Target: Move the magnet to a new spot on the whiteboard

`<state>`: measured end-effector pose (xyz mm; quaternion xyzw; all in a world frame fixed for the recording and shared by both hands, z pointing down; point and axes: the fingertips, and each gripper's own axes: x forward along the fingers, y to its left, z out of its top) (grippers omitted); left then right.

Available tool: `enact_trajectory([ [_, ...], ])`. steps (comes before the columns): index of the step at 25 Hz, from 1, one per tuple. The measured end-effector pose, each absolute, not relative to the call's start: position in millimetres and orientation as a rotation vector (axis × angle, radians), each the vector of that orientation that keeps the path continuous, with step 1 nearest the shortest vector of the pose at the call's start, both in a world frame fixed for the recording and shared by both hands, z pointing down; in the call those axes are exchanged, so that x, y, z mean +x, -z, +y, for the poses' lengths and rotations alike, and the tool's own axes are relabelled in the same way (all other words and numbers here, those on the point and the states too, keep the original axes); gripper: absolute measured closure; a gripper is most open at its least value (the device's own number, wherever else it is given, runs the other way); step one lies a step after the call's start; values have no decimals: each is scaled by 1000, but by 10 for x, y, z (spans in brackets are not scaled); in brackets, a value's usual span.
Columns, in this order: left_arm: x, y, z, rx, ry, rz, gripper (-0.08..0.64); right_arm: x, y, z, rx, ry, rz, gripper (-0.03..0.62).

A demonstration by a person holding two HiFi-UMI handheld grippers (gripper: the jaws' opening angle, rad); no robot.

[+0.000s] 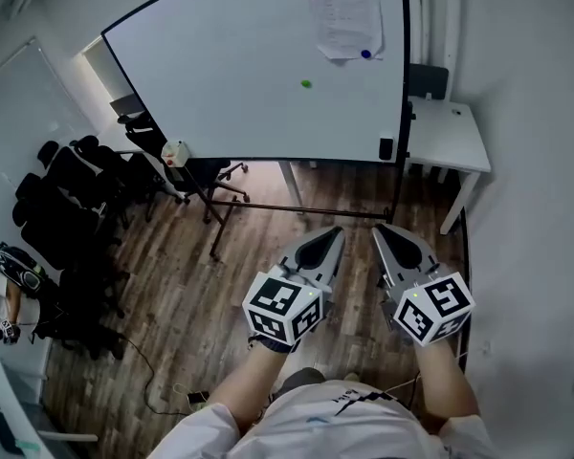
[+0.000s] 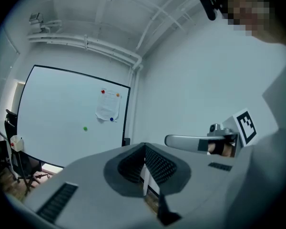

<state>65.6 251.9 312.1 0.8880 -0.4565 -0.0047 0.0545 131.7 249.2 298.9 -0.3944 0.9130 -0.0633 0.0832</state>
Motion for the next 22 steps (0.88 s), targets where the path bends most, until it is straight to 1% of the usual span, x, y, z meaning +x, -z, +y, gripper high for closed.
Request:
enact_trajectory([
  [10,647,-3176,2266,2691,23,-1399,551,1293,-2984,2253,-1171,187,2732,578],
  [22,335,-3106,1151,2768,72,-1325,551,953,-2927,1251,-1293,118,2736,578],
])
